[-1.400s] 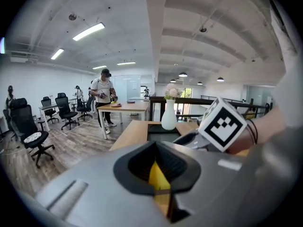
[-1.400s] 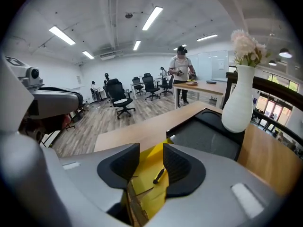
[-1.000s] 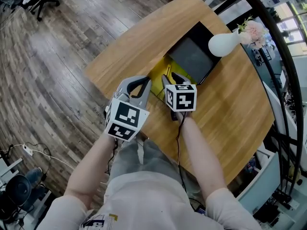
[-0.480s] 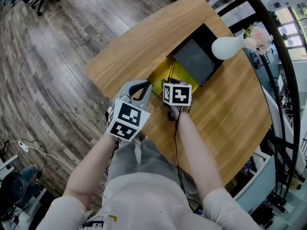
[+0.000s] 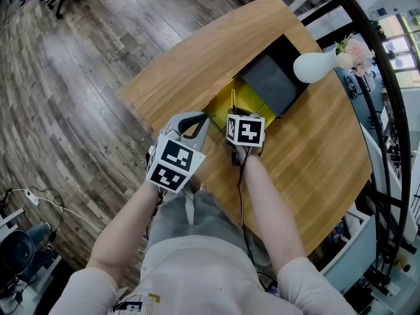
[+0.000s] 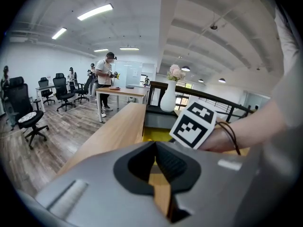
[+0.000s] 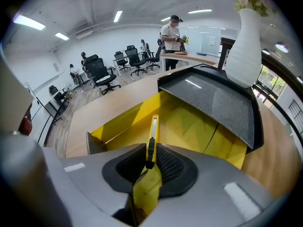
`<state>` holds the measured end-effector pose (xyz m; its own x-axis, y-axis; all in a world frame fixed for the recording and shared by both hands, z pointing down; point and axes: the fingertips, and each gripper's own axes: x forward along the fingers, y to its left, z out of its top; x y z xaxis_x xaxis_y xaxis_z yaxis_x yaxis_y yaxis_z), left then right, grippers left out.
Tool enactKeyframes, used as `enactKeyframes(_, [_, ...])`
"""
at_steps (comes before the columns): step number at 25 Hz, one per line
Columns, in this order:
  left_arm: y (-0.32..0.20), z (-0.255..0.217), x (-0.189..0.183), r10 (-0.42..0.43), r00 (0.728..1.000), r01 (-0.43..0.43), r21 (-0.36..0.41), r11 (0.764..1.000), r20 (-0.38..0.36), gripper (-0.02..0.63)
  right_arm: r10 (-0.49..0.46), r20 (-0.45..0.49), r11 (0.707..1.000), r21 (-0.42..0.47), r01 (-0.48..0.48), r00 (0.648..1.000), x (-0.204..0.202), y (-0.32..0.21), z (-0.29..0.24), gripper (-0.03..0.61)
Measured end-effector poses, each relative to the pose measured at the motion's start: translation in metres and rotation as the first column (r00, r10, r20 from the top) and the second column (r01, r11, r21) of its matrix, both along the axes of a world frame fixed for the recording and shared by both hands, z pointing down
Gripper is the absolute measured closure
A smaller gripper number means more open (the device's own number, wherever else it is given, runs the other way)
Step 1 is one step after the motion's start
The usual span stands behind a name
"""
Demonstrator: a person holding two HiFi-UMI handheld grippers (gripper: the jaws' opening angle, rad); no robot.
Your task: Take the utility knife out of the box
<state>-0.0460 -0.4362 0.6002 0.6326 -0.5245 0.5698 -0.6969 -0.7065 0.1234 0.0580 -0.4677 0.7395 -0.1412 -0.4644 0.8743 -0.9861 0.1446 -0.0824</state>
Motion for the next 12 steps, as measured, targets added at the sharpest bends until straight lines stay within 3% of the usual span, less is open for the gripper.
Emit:
enactKeyframes(7, [0.004, -0.029, -0.014, -0.021, 1.0, 0.021, 0.05, 0.999, -0.001, 0.612, -0.005, 0.035, 0.992, 0.122, 0.001, 0.999, -0.003, 0.007, -0.064, 0.509])
enactKeyframes(12, [0.019, -0.068, -0.011, -0.025, 0.999, 0.027, 0.11, 0.994, -0.024, 0.612, -0.042, 0.033, 0.965, 0.261, 0.032, 0.999, 0.001, 0.014, -0.137, 0.509])
